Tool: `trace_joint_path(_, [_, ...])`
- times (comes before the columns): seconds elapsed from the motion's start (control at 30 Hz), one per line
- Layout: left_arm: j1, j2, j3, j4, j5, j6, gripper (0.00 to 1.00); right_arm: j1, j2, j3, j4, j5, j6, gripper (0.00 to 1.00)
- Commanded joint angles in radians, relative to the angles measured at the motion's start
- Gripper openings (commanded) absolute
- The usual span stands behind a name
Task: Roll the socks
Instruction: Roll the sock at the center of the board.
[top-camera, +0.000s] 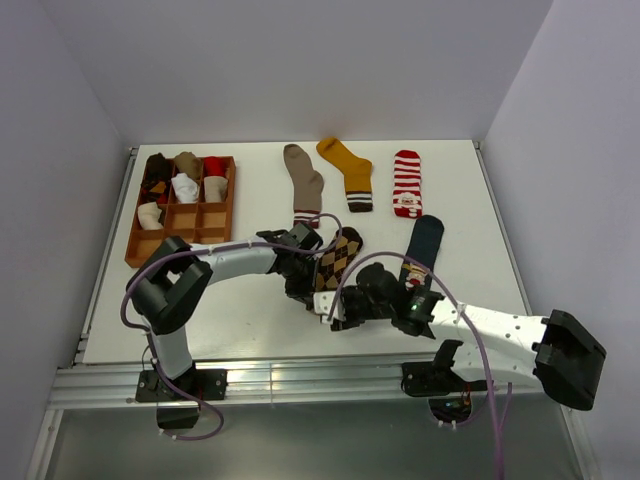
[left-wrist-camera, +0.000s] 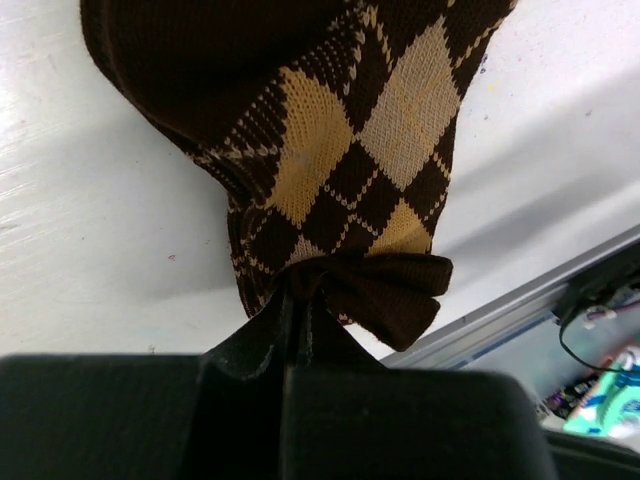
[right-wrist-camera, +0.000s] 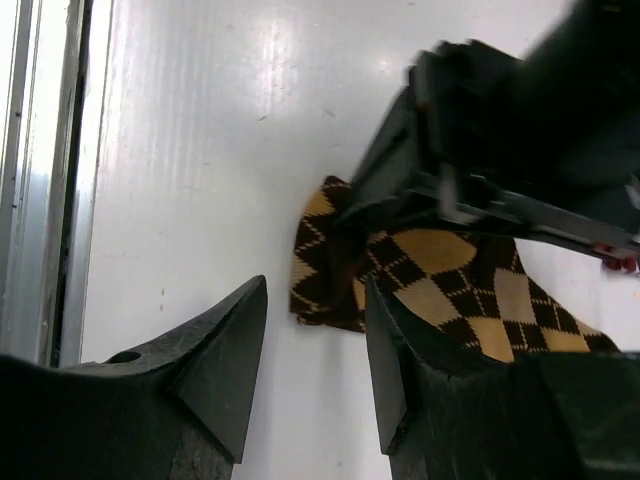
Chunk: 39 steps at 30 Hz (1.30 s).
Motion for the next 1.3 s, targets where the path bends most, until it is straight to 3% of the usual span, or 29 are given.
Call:
trace_joint_path(0.0, [0.007, 0.075, -0.044, -0.015, -0.008, 0.033, 0.0, 0.098, 0.008, -0.066, 0.157, 0.145, -0.076, 0.51])
trace_joint_path(0.27, [0.015, 0.085, -0.02, -0.035, -0.006, 0.045, 0.0, 0.203, 0.074, -0.155, 0.32, 0.261, -0.139, 0.51])
trace_joint_path(0.83, [0.015, 0.06, -0.035, -0.04, 0.0, 0.064, 0.0, 0.206, 0.298, -0.043, 0.326, 0.36, -0.184, 0.5])
trace_joint_path(0.9, [0.015, 0.055, -0.038, -0.037, 0.006, 0.068, 0.0, 0.205, 0.329, -0.015, 0.297, 0.383, -0.178, 0.47])
trace_joint_path(1.0, [0.017, 0.045, -0.044, -0.037, 0.015, 0.068, 0.01, 0.198, 0.352, 0.032, 0.23, 0.375, -0.146, 0.34])
trace_joint_path(1.2, [0.023, 0.026, -0.044, -0.042, 0.025, 0.075, 0.02, 0.133, 0.361, 0.12, 0.069, 0.321, -0.106, 0.29])
trace_joint_path(1.27, [0.026, 0.022, -0.037, -0.051, 0.02, 0.076, 0.03, 0.103, 0.363, 0.155, -0.011, 0.288, -0.092, 0.22])
